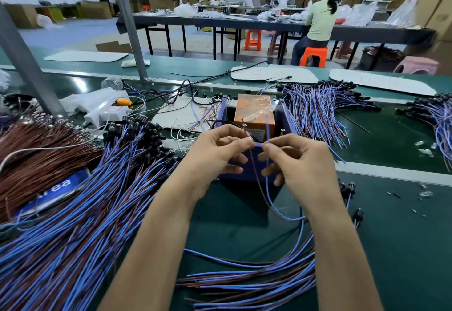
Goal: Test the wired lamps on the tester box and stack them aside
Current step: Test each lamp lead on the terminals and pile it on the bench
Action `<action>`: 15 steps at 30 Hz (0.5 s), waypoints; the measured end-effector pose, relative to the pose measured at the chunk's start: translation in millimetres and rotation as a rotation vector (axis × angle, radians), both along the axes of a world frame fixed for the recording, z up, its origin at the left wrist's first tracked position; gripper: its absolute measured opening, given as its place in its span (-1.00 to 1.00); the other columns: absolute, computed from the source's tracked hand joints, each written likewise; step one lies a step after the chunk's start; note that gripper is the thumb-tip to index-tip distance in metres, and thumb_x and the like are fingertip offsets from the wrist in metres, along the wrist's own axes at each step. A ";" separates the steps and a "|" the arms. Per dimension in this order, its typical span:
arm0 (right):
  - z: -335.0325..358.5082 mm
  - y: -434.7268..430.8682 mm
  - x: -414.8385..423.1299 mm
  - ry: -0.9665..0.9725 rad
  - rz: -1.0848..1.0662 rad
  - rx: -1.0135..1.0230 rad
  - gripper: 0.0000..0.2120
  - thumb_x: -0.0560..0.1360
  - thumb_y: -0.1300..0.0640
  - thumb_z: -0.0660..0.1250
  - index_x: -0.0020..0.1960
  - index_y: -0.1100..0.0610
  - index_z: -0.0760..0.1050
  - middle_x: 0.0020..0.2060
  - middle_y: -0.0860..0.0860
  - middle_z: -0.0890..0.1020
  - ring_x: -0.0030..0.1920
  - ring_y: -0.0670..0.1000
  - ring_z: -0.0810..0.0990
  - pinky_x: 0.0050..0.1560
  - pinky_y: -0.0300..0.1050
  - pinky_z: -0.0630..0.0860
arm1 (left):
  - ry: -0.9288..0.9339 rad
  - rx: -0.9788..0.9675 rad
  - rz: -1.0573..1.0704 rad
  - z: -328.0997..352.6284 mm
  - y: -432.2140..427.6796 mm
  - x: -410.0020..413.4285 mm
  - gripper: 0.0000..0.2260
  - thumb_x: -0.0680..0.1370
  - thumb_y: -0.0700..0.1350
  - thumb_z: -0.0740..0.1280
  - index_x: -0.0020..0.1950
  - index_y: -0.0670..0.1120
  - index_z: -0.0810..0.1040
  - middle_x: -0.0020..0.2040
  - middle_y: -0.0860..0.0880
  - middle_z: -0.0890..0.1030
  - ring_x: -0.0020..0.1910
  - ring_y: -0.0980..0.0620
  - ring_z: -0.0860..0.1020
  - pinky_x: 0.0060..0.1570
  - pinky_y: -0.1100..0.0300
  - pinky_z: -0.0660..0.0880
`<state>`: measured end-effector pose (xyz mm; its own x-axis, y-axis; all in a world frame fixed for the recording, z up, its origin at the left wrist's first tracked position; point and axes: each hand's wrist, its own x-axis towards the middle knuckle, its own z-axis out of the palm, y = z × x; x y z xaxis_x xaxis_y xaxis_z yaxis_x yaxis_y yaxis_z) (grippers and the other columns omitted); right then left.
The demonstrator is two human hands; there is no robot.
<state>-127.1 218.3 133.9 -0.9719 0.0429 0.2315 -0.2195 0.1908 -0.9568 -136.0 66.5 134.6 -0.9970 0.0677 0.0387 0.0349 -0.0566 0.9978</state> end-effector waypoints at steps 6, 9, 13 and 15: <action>-18.4 28.7 -15.0 -0.207 -0.141 0.157 -0.80 0.48 0.24 0.36 -0.30 0.07 0.61 -0.59 -0.05 0.54 -0.59 -0.12 0.43 -0.51 -0.30 0.33 | -0.042 -0.125 0.089 -21.1 7.8 -12.1 -0.87 0.54 -0.24 0.35 -0.21 -0.13 0.57 -0.45 0.03 0.56 -0.58 0.20 0.38 -0.50 0.37 0.44; -26.1 41.7 -18.8 -0.164 -0.244 0.273 -0.90 0.43 0.08 0.44 -0.25 0.03 0.68 -0.64 -0.18 0.48 -0.49 -0.15 0.42 -0.45 -0.33 0.34 | -0.041 -0.187 0.167 -29.5 7.5 -17.0 -0.86 0.53 -0.24 0.36 -0.23 -0.14 0.60 -0.43 -0.02 0.53 -0.59 0.19 0.34 -0.54 0.37 0.38; -34.2 45.2 -24.0 -0.102 -0.326 0.264 -0.89 0.46 0.06 0.42 -0.12 0.07 0.70 -0.55 -0.16 0.49 -0.42 -0.13 0.40 -0.31 -0.23 0.38 | -0.004 -0.227 0.253 -36.1 5.6 -22.5 -0.84 0.53 -0.23 0.36 -0.26 -0.13 0.59 -0.44 -0.03 0.52 -0.60 0.18 0.32 -0.56 0.35 0.34; -35.4 42.6 -24.9 -0.099 -0.322 0.243 -0.90 0.46 0.06 0.42 -0.15 0.05 0.69 -0.47 -0.08 0.57 -0.39 -0.12 0.45 -0.30 -0.23 0.39 | 0.017 -0.250 0.271 -38.5 5.4 -24.5 -0.83 0.52 -0.22 0.37 -0.28 -0.10 0.59 -0.44 -0.02 0.53 -0.59 0.16 0.33 -0.55 0.33 0.34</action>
<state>-152.0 260.9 98.5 -0.9357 0.3042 0.1785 -0.0207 0.4579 -0.8888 -160.5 71.9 96.1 -0.9794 -0.1891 0.0713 0.0322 0.2022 0.9788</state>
